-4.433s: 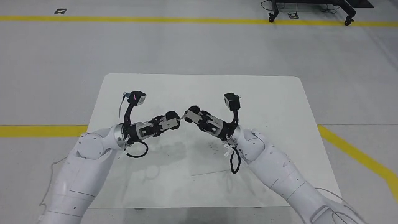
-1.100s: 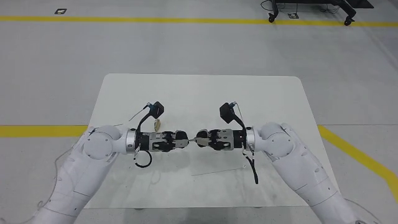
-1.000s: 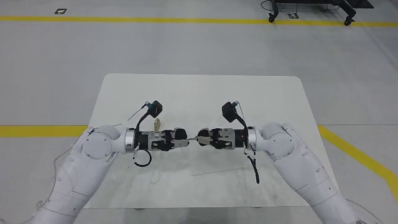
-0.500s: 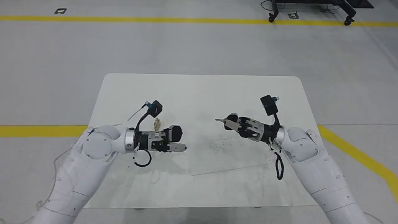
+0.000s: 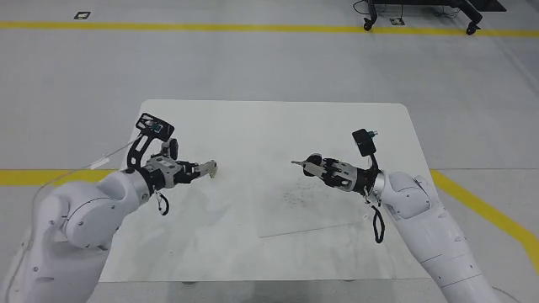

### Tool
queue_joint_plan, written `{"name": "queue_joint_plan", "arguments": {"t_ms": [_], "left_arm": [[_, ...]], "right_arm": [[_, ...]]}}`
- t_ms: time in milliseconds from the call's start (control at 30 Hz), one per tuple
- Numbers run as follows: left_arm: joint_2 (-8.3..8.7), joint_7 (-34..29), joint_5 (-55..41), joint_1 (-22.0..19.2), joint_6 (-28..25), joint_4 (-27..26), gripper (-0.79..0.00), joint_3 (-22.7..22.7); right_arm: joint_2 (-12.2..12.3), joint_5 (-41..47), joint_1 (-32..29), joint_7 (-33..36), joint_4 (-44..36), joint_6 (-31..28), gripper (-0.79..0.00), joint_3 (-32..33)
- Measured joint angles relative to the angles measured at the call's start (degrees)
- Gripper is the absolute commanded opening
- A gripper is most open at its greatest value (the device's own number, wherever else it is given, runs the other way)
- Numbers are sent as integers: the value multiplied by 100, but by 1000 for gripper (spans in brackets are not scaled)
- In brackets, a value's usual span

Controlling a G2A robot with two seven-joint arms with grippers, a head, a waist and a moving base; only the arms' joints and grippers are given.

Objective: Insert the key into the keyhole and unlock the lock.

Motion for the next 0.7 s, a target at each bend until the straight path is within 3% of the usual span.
{"name": "queue_joint_plan", "arguments": {"t_ms": [167, 333, 400, 700], "left_arm": [[-4, -465, 1073, -188, 34, 353, 0, 621], [-104, -493, 1244, -943, -6, 1355, -234, 1330], [-146, -493, 1153, -1208, -34, 1666, -385, 1529], [-310, -515, 1131, -1959, -81, 2513, -434, 2251]], "right_arm": [[0, 0, 0, 0, 0, 0, -785, 0], [0, 0, 0, 0, 0, 0, -785, 0], [0, 0, 0, 0, 0, 0, -785, 0], [0, 0, 0, 0, 0, 0, -785, 0]]}}
